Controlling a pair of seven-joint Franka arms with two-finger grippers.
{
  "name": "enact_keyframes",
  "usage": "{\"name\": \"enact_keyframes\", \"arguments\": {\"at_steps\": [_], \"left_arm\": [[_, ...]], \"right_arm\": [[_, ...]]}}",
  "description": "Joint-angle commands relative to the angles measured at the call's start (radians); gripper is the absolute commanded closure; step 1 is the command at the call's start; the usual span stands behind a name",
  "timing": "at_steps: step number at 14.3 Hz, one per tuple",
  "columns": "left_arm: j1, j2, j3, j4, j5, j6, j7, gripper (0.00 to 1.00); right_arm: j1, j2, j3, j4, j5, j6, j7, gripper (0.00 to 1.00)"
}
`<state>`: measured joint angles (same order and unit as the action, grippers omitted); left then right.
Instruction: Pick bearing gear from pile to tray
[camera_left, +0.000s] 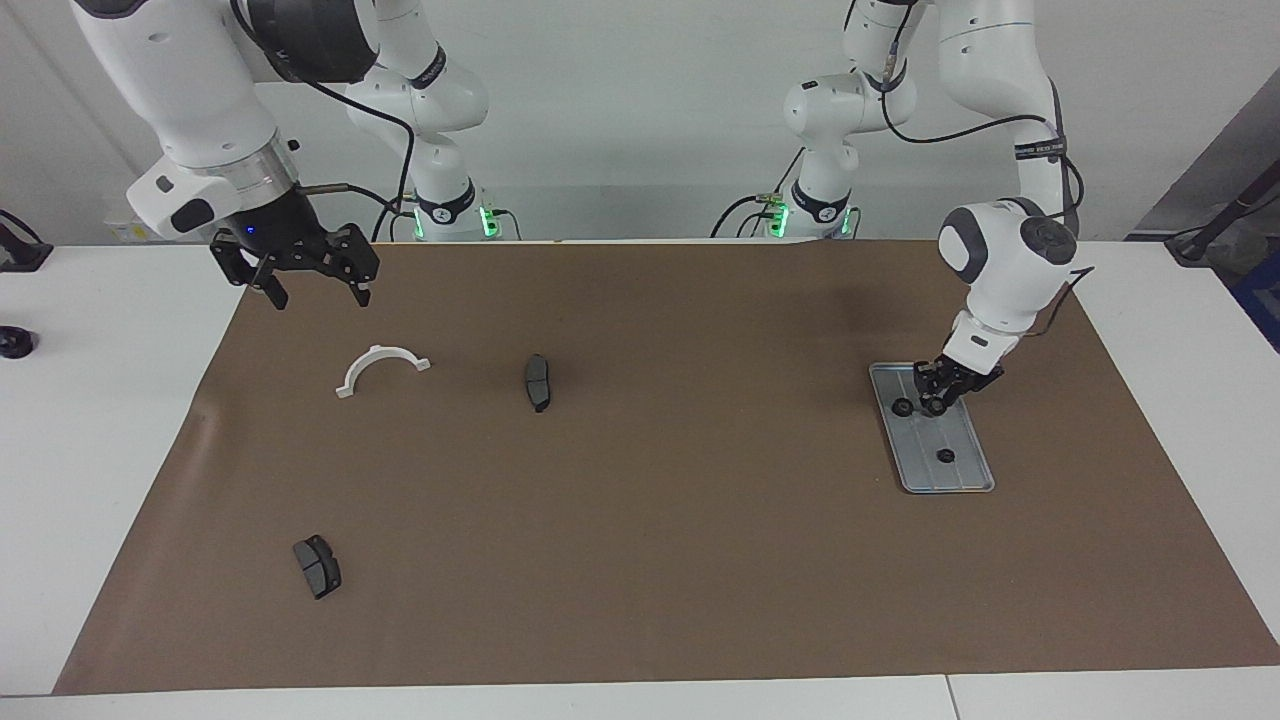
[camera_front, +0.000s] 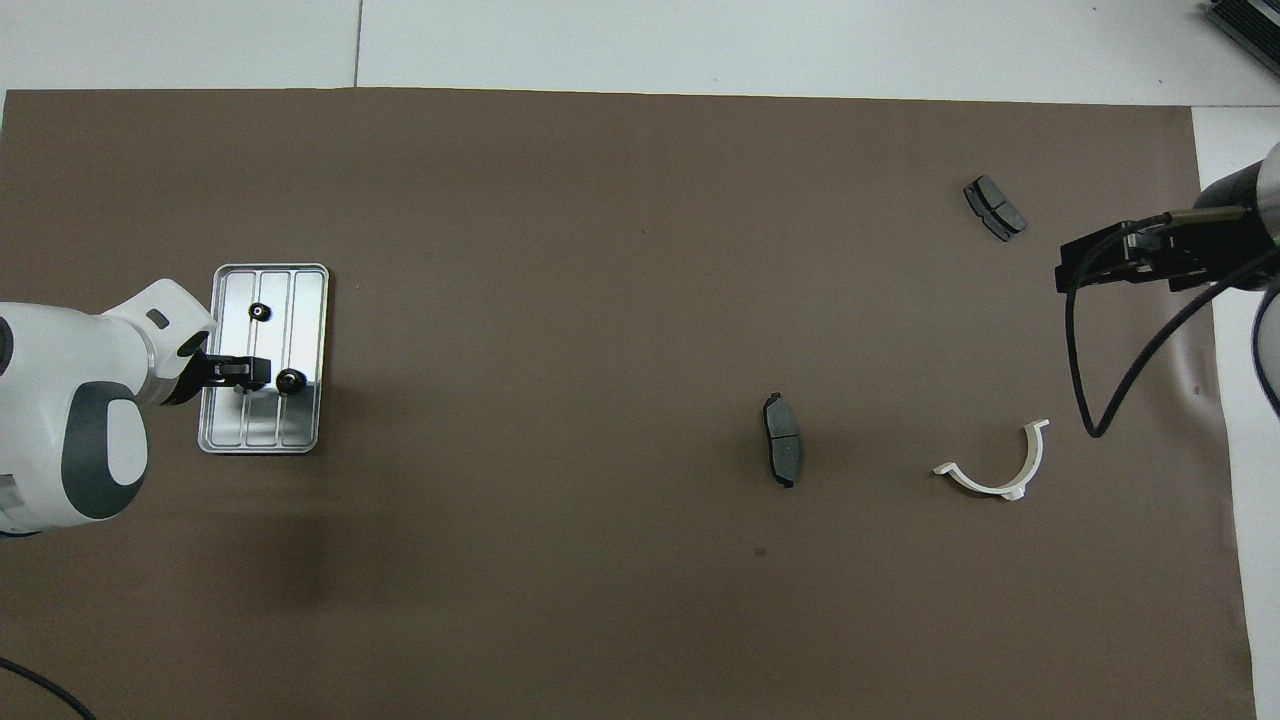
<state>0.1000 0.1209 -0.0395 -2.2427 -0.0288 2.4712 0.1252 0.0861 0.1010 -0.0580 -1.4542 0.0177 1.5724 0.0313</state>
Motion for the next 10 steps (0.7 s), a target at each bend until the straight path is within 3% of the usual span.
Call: {"name": "enact_keyframes", "arguments": {"at_steps": [1, 4, 10], "left_arm": [[-0.017, -0.009, -0.003, 0.058, -0.008, -0.055, 0.042, 0.0], [-0.061, -0.046, -0.005, 0.1, 0.059, -0.184, 0.041, 0.0], [-0.158, -0.118, -0.011, 0.218, 0.059, -0.455, -0.083, 0.0]], "right_arm": [[-0.008, -0.004, 0.007, 0.0, 0.018, -0.015, 0.016, 0.0], [-0.006, -0.004, 0.007, -0.002, 0.018, -0.015, 0.016, 0.0], [-0.006, -0.004, 0.007, -0.002, 0.018, -0.015, 0.016, 0.0]]}}
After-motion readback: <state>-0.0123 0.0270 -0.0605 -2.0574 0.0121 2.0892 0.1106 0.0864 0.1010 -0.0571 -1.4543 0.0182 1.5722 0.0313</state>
